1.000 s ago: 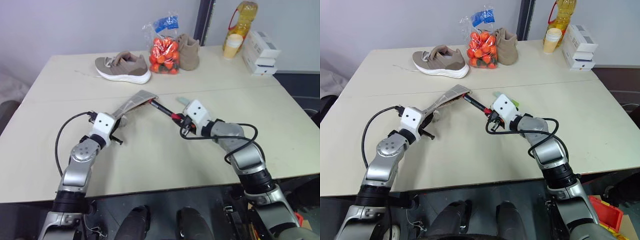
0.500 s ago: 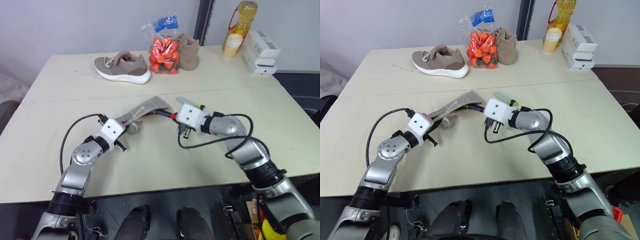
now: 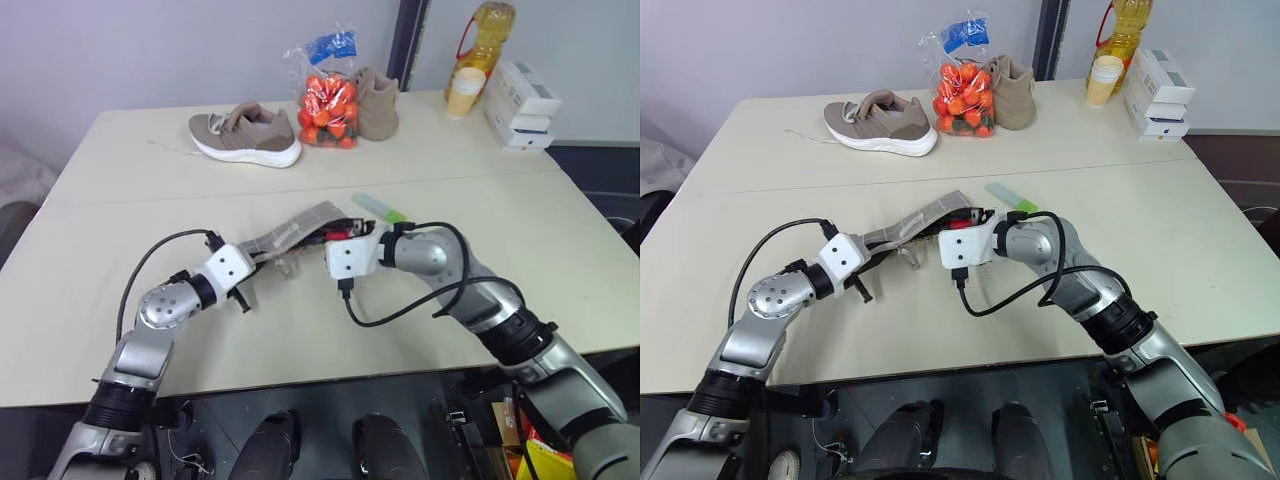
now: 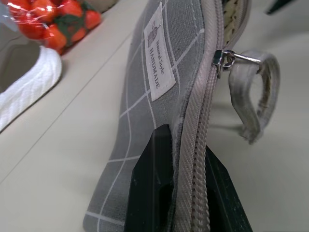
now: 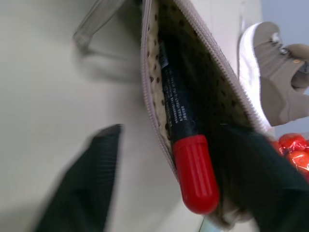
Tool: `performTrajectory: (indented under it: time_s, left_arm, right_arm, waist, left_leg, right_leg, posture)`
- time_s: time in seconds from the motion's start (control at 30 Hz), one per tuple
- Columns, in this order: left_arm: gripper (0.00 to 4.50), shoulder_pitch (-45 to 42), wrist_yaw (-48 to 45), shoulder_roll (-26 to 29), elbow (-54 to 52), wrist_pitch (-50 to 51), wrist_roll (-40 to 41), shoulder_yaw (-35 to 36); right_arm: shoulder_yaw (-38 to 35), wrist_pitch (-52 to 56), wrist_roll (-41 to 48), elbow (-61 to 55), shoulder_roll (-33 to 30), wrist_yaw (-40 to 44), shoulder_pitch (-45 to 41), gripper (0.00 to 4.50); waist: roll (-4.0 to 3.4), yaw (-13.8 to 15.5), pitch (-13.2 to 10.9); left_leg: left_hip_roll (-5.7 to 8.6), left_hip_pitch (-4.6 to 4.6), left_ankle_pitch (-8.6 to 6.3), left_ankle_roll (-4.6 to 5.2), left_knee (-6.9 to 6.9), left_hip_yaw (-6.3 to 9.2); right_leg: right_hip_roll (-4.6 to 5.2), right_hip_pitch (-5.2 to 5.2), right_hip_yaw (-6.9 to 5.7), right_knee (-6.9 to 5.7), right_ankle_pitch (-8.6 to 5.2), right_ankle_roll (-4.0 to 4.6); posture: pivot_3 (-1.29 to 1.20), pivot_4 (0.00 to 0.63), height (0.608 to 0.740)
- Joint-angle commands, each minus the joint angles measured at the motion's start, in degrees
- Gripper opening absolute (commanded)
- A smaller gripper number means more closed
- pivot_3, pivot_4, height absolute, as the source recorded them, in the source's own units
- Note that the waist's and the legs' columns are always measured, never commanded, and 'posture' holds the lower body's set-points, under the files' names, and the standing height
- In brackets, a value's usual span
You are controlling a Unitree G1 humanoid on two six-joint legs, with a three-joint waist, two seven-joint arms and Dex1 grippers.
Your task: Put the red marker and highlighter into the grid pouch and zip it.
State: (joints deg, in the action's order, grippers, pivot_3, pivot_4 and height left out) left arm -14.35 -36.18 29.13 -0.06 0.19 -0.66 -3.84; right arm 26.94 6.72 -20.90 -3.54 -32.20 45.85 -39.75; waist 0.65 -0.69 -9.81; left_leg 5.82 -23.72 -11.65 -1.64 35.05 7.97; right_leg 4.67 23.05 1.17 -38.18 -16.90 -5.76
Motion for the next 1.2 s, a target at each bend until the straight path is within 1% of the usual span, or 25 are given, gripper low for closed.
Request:
performTrajectory:
  time_s: [0.03,0.13,0.23,0.27,0.33,0.37,0.53,0.7,0.77,0.87,1.0,1.03,1.07,1.17,1.2]
  left_arm:
    - [0.0,-0.7,3.3,-0.6,-0.8,2.3,0.1,2.3]
    - [0.0,-1.0,6.6,-1.7,0.1,4.5,-0.1,3.5]
    - [0.0,-1.3,9.4,-2.4,1.3,6.5,-1.1,3.6]
    - [0.0,-1.6,10.5,-2.8,1.7,7.6,-1.4,3.6]
    - [0.0,-2.0,11.8,-3.5,2.1,8.9,-1.5,3.5]
    - [0.0,-2.2,12.1,-3.8,2.3,9.4,-1.7,3.2]
    - [0.0,-2.6,12.3,-4.6,2.0,11.1,-1.1,3.2]
    - [0.0,-2.6,12.1,-4.6,1.3,11.8,-0.8,3.5]
    - [0.0,-2.4,12.0,-4.5,0.9,12.1,-0.7,3.6]
    - [0.0,-2.2,12.1,-4.7,0.3,12.6,-0.3,4.1]
    - [0.0,-2.1,11.8,-5.1,-0.7,13.9,1.3,4.8]
    - [0.0,-2.1,11.8,-5.1,-0.8,14.0,1.5,4.8]
    - [0.0,-2.1,11.6,-5.2,-1.0,14.2,2.0,4.8]
    - [0.0,-2.5,11.2,-5.7,-1.4,15.1,3.4,5.1]
    - [0.0,-3.0,11.0,-5.9,-1.4,15.4,3.8,5.1]
  right_arm:
    - [-7.3,2.3,6.1,-3.6,0.7,0.2,1.4,3.67]
    - [-13.7,8.7,12.6,-1.8,2.0,0.1,3.7,3.67]
    - [-19.7,16.5,17.6,3.9,4.8,-2.5,4.1,3.67]
    - [-22.1,19.7,19.5,6.8,6.1,-3.7,3.5,3.94]
    - [-24.7,22.7,21.8,10.6,7.8,-5.3,2.4,4.48]
    - [-25.7,23.4,21.8,13.9,8.4,-7.1,1.2,4.48]
    - [-27.8,22.2,22.5,28.8,10.2,-11.6,-4.9,4.48]
    - [-29.1,17.0,23.1,42.5,10.9,-13.6,-10.1,4.48]
    - [-29.1,15.2,23.2,46.2,11.0,-13.4,-11.2,4.48]
    - [-30.0,14.3,24.5,48.2,11.3,-12.7,-11.7,3.7]
    - [-29.0,13.6,24.9,43.7,11.2,-11.4,-9.7,1.52]
    - [-28.8,13.5,24.8,42.5,11.1,-11.7,-9.2,1.05]
    - [-28.7,13.6,24.6,40.1,10.8,-12.0,-8.3,0.83]
    - [-28.0,15.3,24.2,31.6,9.8,-12.3,-5.0,0.85]
    - [-26.8,15.8,24.0,25.8,8.3,-10.6,-2.4,0.85]
  waist:
    - [0.0,0.0,0.0]
    - [0.01,0.0,0.0]
    - [0.01,-0.1,0.0]
    - [0.01,-0.2,0.0]
    - [0.0,-0.1,0.0]
    - [0.0,-0.2,0.0]
    - [-0.02,-0.4,0.0]
    - [-0.02,-0.3,0.0]
    - [-0.02,-0.3,0.0]
    - [-0.02,-0.3,0.0]
    - [-0.02,-0.5,0.0]
    - [-0.02,-0.4,0.0]
    - [-0.02,-0.4,0.0]
    - [-0.02,-0.3,0.0]
    - [-0.02,-0.3,0.0]
  left_leg:
    - [0.0,0.0,0.0,0.0,0.01,0.01]
    - [0.0,0.01,0.0,0.0,0.02,0.03]
    - [0.0,0.03,0.0,0.0,0.03,0.04]
    - [-0.01,0.04,0.0,0.0,0.03,0.03]
    - [-0.04,0.19,0.0,0.0,0.0,0.03]
    - [-0.04,0.22,0.0,0.0,-0.01,0.03]
    - [-0.05,0.22,0.01,0.0,-0.04,-0.04]
    - [-0.06,0.22,0.01,-0.01,-0.04,-0.06]
    - [-0.06,0.22,0.01,-0.01,-0.04,-0.07]
    - [-0.06,0.22,0.01,0.0,-0.04,-0.08]
    - [-0.07,0.22,0.01,0.0,-0.04,-0.08]
    - [-0.08,0.22,0.01,-0.01,-0.04,-0.08]
    - [-0.08,0.22,0.01,-0.01,-0.04,-0.08]
    - [-0.07,0.2,0.0,0.0,-0.04,-0.09]
    - [-0.07,0.2,0.0,-0.01,-0.03,-0.09]
  right_leg:
    - [0.0,-0.01,0.0,0.0,0.0,0.0]
    - [-0.01,-0.03,0.01,0.0,0.0,0.0]
    - [-0.02,-0.06,0.01,-0.01,0.02,0.03]
    - [-0.03,-0.06,0.01,-0.01,0.04,0.04]
    - [-0.06,-0.2,0.0,-0.02,0.05,0.06]
    - [-0.06,-0.23,0.0,-0.02,0.05,0.06]
    - [-0.07,-0.17,0.02,-0.03,0.05,0.06]
    - [-0.09,-0.19,0.02,-0.02,0.05,0.06]
    - [-0.08,-0.2,0.02,-0.01,0.05,0.06]
    - [-0.08,-0.19,0.03,-0.01,0.05,0.06]
    - [-0.09,-0.18,0.04,-0.02,0.05,0.06]
    - [-0.1,-0.18,0.04,-0.02,0.05,0.06]
    - [-0.1,-0.18,0.04,-0.02,0.05,0.06]
    - [-0.08,-0.17,0.06,-0.01,0.05,0.06]
    - [-0.08,-0.17,0.07,-0.01,0.05,0.06]
  posture:
    - [0.0,0.15,0.74]
    - [0.0,0.15,0.74]
    - [0.0,0.15,0.74]
    - [0.0,0.15,0.74]
    - [0.0,0.15,0.74]
    - [0.0,0.15,0.74]
    - [0.0,0.15,0.74]
    - [0.0,0.15,0.74]
    - [0.0,0.15,0.74]
    - [0.0,0.15,0.74]
    - [0.0,0.15,0.74]
    - [0.0,0.15,0.74]
    - [0.0,0.15,0.74]
    - [0.0,0.15,0.74]
    - [0.0,0.15,0.74]
